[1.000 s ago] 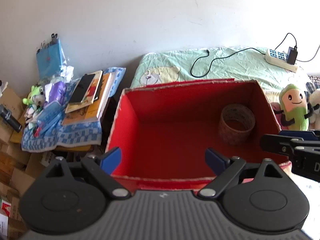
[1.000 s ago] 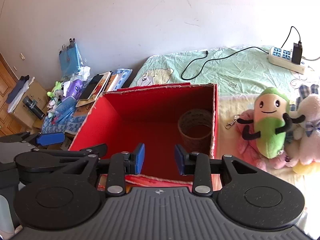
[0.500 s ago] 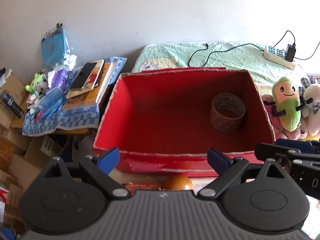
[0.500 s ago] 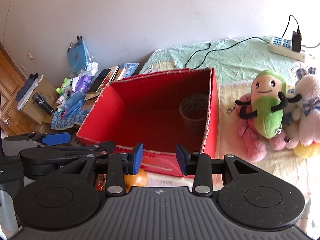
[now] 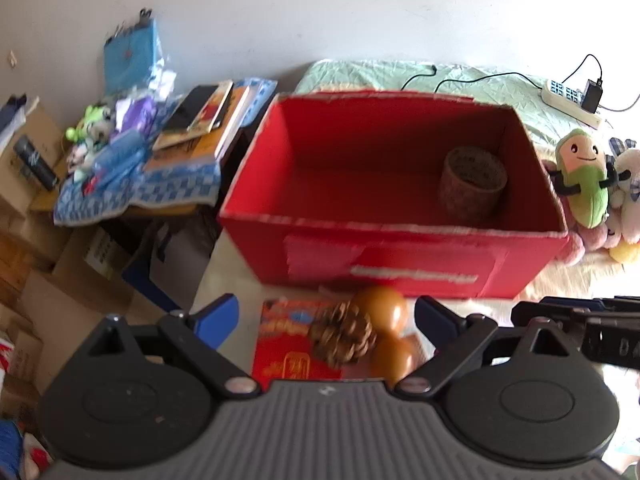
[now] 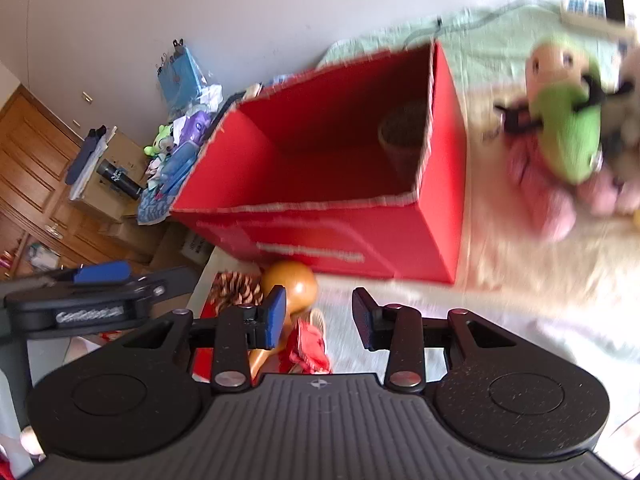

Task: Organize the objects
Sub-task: 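Withdraw the right gripper from the box toward the pine cone, then grasp the brown pine cone with the right gripper and lift it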

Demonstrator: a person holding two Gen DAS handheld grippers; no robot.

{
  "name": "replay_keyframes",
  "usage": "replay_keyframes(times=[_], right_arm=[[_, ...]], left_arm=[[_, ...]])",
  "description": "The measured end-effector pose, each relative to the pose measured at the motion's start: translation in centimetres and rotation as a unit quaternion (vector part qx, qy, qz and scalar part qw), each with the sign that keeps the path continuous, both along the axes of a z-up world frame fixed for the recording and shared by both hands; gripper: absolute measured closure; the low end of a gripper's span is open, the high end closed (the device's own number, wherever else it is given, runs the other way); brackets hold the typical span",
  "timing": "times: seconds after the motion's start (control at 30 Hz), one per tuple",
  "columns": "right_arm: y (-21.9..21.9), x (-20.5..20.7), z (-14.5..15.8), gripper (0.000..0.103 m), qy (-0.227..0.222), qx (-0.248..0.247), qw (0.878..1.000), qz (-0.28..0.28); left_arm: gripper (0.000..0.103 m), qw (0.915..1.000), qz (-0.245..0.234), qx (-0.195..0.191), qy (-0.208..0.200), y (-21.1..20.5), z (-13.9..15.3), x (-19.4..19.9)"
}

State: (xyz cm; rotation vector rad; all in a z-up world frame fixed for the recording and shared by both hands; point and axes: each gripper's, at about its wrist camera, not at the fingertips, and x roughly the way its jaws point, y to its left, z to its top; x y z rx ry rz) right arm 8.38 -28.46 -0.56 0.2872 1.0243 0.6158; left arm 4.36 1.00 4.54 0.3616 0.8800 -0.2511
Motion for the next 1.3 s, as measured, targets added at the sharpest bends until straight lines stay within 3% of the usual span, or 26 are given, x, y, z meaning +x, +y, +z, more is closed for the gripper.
replay_keyframes(times=[0.27,0.5,0.87,1.03,1.1,1.3], right_arm=[[-0.7,0.1,-2.2,0.063,0.065,0.094,0.993,-0.006],[1.9,1.1,-2.2,0.063,0.089,0.160,0.983,0.036],[6.6,2.7,-3.3,0.055,0.100,0.132,0.985,0.045],[7.6,3.2,-4.0,0.055,0.111,0.114,0.986,0.047],[8.0,3.2,-4.3,0.055,0.116,0.106,0.986,0.048],[7.9,3.1,-5.1,0.059,0.130,0.092,0.986,0.042]], left_arm=[[0.008,0.9974,0.004,-0.050,0.051,4.3,-2.2,-0.1],[0.008,0.9941,-0.026,-0.088,0.058,5.1,-4.5,0.8],[0.009,0.9862,-0.043,-0.132,0.090,5.1,-6.9,3.3],[0.020,0.9811,-0.064,-0.144,0.113,5.0,-7.3,4.5],[0.029,0.9790,-0.073,-0.142,0.126,4.9,-7.7,4.9],[0.036,0.9738,-0.092,-0.150,0.144,5.0,-8.2,5.8]])
